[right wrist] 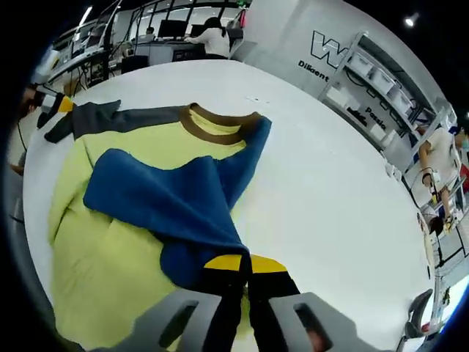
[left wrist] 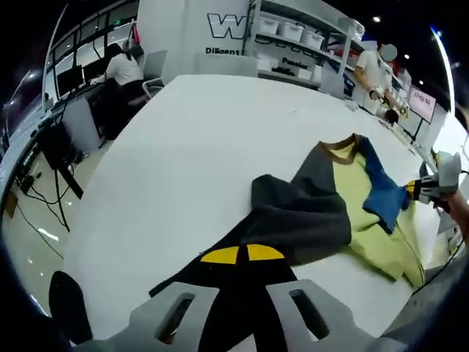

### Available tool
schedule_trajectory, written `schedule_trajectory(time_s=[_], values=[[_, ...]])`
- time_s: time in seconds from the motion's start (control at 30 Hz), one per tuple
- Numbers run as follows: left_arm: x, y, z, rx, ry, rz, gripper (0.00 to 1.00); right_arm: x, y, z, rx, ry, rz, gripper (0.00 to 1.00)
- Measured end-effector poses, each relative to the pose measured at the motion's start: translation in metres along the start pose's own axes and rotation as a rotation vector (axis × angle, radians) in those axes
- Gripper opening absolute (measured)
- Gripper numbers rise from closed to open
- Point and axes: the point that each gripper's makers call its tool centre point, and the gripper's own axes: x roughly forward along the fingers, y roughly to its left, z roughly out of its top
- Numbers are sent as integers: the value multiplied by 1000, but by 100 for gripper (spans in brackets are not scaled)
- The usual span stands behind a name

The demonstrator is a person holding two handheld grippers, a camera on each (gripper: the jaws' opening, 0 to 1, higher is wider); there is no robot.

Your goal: Fold the garment on the visible template until the final outline fits inside the template.

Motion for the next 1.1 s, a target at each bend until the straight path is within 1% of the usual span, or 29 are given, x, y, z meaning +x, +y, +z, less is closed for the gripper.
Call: schedule_trajectory(time_s=[0.13, 0.2, 0.23, 0.27, 0.33, 0.43, 0.47, 0.57, 0.67, 0.8, 0.87, 0.97, 1.1], values=[[2, 10, 1, 7, -4, 25, 0, -2, -9, -7, 6, 11, -21, 0], [2, 16, 2, 3, -1, 38, 0, -4, -16, -10, 19, 13, -38, 0], [2, 18, 2, -2, -1, 42, 0, -6, -23, -9, 39, -11, -66, 0], [2, 20, 3, -4, -1, 46, 0, -8, -27, -7, 34, -24, -78, 0], [2, 22, 5, -4, -2, 54, 0, -10, -31, -10, 23, -16, -86, 0], [2, 30, 9, -8, -11, 76, 0, -10, -39, -16, 34, -4, -92, 0], [2, 33, 11, -15, -14, 82, 0, -11, -45, -21, 28, 3, -112, 0], [2, 40, 14, -21, -17, 91, 0, -13, -56, -28, 48, 11, -129, 0], [3, 42, 15, -20, -15, 90, 0, -15, -62, -34, 55, 17, -139, 0], [5, 47, 15, -11, -7, 101, 0, -15, -70, -37, 50, 18, -153, 0], [6, 49, 15, -10, -6, 104, 0, -16, -75, -38, 38, 21, -165, 0], [7, 55, 18, -10, -6, 111, 0, -15, -86, -42, 44, 29, -176, 0], [8, 57, 19, -9, -4, 113, 0, -14, -90, -44, 48, 32, -184, 0]])
